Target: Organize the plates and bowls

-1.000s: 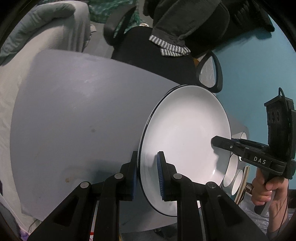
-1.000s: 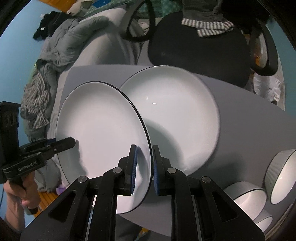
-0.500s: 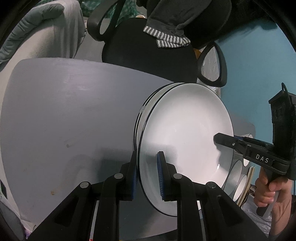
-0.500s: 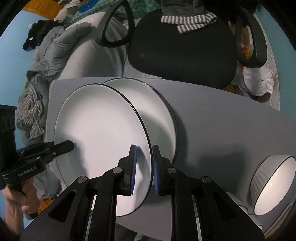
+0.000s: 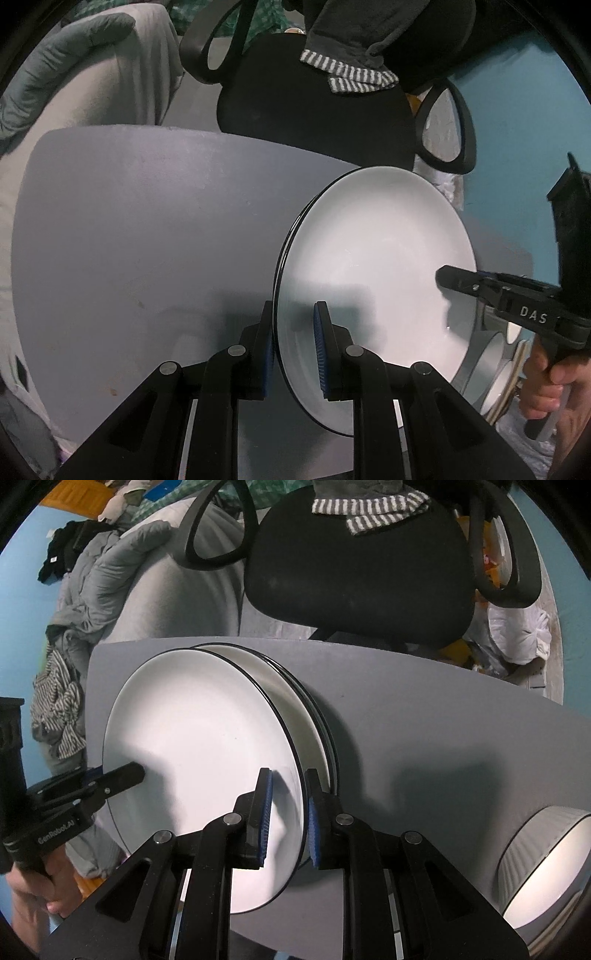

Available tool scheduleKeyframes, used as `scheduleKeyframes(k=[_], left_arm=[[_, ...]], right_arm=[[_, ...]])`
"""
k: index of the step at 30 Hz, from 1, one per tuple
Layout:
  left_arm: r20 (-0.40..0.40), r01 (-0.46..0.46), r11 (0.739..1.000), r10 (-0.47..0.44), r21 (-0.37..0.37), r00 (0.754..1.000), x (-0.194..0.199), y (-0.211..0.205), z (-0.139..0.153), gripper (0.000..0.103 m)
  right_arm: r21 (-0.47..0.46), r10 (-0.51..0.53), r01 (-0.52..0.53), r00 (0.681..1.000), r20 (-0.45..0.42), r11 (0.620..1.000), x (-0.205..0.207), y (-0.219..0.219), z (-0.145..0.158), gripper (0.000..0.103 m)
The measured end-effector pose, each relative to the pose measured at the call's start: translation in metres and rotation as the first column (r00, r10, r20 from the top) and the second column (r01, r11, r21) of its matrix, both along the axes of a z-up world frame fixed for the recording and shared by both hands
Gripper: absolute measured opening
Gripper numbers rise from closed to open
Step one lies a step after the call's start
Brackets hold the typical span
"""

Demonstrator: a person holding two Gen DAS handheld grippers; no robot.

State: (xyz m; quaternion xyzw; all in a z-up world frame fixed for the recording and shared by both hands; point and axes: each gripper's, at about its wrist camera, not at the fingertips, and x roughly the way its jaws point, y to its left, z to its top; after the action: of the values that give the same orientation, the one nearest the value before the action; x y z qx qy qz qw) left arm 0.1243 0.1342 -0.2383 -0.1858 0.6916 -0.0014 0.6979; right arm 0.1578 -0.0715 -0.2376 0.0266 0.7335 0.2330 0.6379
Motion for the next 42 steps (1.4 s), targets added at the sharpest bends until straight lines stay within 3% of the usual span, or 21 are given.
scheduleKeyframes(k=[6, 11, 15, 18, 23, 27, 30, 33, 42], left_arm=[[-0.017, 0.000, 0.999, 0.001, 0.050, 1.000, 0.002, -0.005, -0.005, 0.019], [-0.003, 0.010, 0.998, -0.009, 0.064, 1.000, 0.002, -0.010, -0.006, 0.027], [-0.005, 0.016, 0.997, -0.016, 0.072, 1.000, 0.002, -0.013, -0.009, 0.028], [-0.001, 0.017, 0.997, -0.017, 0.072, 1.000, 0.002, -0.015, -0.009, 0.034], [0.015, 0.018, 0.997, -0.019, 0.078, 1.000, 0.000, -0.013, -0.005, 0.039], [0.021, 0.012, 0.997, -0.013, 0.070, 1.000, -0.002, -0.011, -0.002, 0.039], [0.028, 0.007, 0.998, -0.009, 0.068, 1.000, -0.004, -0.011, 0.001, 0.039], [0.047, -0.002, 0.997, -0.002, 0.077, 0.999, -0.009, -0.009, 0.010, 0.040], [0.153, -0.027, 0.995, 0.012, 0.096, 0.988, -0.033, -0.009, 0.055, 0.068]], right_arm=[[-0.037, -0.015, 0.014, 1.000, -0.027, 0.999, 0.002, 0.001, -0.004, 0.017], [-0.044, -0.048, 0.045, 0.997, -0.066, 0.998, 0.005, 0.003, -0.002, 0.025], [-0.091, -0.036, 0.029, 0.997, -0.073, 0.995, 0.006, 0.010, 0.002, 0.032], [-0.081, -0.041, 0.033, 0.995, -0.088, 0.996, 0.009, 0.010, 0.005, 0.042], [-0.101, -0.020, 0.011, 0.996, -0.089, 0.995, 0.012, 0.012, 0.008, 0.045], [-0.159, -0.007, 0.002, 0.999, -0.032, 0.987, 0.013, 0.012, 0.015, 0.063], [-0.142, 0.001, -0.006, 0.999, -0.032, 0.990, 0.014, 0.011, 0.017, 0.063], [-0.192, 0.037, -0.033, 0.999, 0.019, 0.981, 0.011, 0.013, 0.024, 0.063], [-0.303, 0.152, -0.090, 0.971, 0.185, 0.949, -0.013, 0.018, 0.063, 0.071]])
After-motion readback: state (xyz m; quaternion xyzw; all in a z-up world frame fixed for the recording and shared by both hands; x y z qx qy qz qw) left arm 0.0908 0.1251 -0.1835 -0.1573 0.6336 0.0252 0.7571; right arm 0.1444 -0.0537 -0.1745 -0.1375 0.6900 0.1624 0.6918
